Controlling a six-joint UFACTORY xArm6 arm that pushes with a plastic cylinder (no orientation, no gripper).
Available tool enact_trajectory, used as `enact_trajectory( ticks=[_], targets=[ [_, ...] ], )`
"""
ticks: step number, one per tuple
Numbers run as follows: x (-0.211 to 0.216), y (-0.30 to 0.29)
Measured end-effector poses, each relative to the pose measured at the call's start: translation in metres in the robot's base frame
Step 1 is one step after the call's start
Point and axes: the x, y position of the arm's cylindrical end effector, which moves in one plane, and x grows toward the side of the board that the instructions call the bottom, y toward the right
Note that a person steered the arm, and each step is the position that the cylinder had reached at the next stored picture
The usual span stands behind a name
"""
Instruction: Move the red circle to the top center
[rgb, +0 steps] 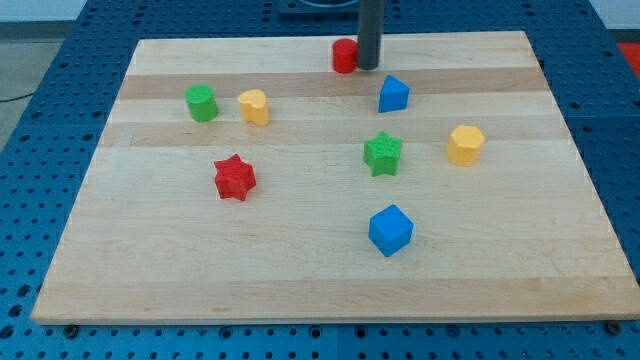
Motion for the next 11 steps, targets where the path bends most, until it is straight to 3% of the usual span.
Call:
enact_trajectory(
  ticks=[2,4,6,11],
  targets=[
    [0.028,0.003],
    [0.041,-0.041],
    [0.016,-0.067],
    [-0.032,-0.035]
  ],
)
